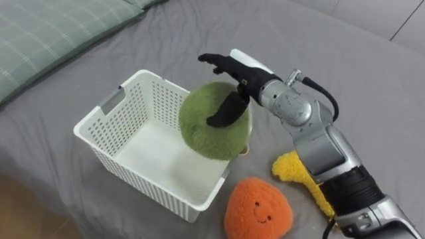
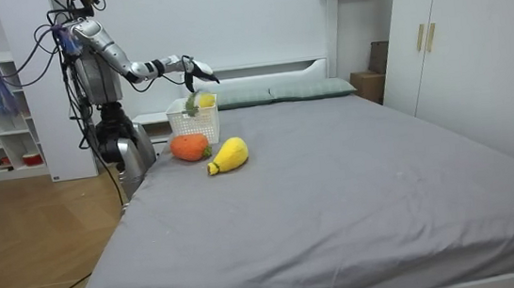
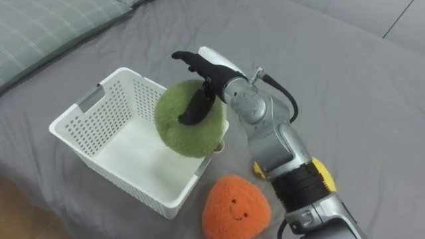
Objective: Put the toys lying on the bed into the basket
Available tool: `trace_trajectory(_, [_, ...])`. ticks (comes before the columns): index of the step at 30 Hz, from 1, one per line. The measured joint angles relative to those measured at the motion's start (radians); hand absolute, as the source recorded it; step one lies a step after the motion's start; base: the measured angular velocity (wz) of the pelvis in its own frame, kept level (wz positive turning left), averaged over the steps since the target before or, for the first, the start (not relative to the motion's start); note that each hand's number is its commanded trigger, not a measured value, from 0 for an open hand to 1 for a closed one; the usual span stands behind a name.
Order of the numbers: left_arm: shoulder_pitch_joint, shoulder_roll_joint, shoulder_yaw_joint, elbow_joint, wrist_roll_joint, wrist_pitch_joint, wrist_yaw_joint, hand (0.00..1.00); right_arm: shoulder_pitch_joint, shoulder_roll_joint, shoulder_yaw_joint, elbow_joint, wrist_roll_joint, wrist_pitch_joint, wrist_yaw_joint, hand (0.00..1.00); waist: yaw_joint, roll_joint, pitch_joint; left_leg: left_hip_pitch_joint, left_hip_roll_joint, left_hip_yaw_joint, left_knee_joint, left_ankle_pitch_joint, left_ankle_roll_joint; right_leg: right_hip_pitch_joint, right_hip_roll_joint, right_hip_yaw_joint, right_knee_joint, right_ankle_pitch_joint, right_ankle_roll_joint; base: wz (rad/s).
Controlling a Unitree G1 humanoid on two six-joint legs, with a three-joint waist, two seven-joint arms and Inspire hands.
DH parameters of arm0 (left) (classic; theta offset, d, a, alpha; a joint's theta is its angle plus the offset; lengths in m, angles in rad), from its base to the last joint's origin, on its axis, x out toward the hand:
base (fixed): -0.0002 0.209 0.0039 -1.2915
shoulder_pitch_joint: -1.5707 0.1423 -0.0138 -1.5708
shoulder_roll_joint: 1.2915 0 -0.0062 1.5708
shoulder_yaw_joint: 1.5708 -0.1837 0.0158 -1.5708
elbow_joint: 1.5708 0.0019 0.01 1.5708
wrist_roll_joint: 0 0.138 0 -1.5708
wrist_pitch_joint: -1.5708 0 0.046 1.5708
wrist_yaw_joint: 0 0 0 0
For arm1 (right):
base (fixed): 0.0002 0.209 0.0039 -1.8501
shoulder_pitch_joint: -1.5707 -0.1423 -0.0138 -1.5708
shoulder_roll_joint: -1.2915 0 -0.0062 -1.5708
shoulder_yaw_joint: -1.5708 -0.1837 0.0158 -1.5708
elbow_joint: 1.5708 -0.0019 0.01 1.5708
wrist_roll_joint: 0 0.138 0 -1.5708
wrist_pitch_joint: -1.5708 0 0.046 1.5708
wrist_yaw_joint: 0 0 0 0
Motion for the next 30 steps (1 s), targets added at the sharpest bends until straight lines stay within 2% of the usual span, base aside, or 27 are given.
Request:
trace_trajectory(5, [-0.003,0.0,0.0,-0.016,-0.001,-0.005,-0.001,0.0,0.002,-0.011,-0.001,0.003,0.002,-0.002,-0.02,0.0,0.0,-0.002,-0.0019,0.01,0.002,0.011,0.002,0.0,0.0,0.002,0.002,0.009,0.0,0.001,0.0,-0.06])
trace_trajectory(10, [-0.004,0.0,0.001,-0.015,0.0,-0.015,-0.009,0.0,0.005,-0.048,-0.001,0.003,0.037,-0.018,-0.034,0.0,0.0,-0.004,-0.0032,0.022,0.003,0.017,-0.001,0.0,0.0,0.004,0.002,0.017,0.0,0.002,0.0,-0.05])
trace_trajectory(15, [-0.004,-0.001,0.02,-0.015,0.0,-0.018,-0.009,0.0,0.006,-0.054,-0.001,0.003,0.038,-0.02,-0.04,0.0,-0.001,-0.009,-0.0067,0.03,0.005,0.024,-0.005,0.0,0.0,0.005,0.004,0.027,0.0,0.003,0.0,-0.06])
trace_trajectory(19, [-0.004,0.0,0.021,-0.015,0.004,-0.018,-0.009,0.0,0.006,-0.054,-0.001,0.035,0.041,-0.038,-0.042,0.0,-0.001,-0.006,-0.0048,0.044,0.007,0.031,-0.014,0.0,0.0,0.014,0.004,0.032,-0.001,0.004,0.0,-0.05])
trace_trajectory(27, [-0.004,-0.001,0.038,-0.015,0.021,-0.018,-0.01,0.0,0.026,-0.065,-0.013,0.054,0.038,-0.043,-0.06,0.0,-0.014,0.004,-0.0009,0.05,0.018,0.051,-0.017,0.0,0.001,0.01,0.008,0.054,-0.001,0.006,-0.001,-0.08])
trace_trajectory(30, [-0.002,-0.001,0.038,-0.015,0.02,-0.017,-0.01,0.0,0.034,-0.079,-0.017,0.054,0.051,-0.043,-0.067,0.0,-0.036,0.012,-0.0009,0.048,0.019,0.062,-0.019,-0.001,0.001,0.001,0.008,0.063,0.002,0.006,-0.001,-0.11])
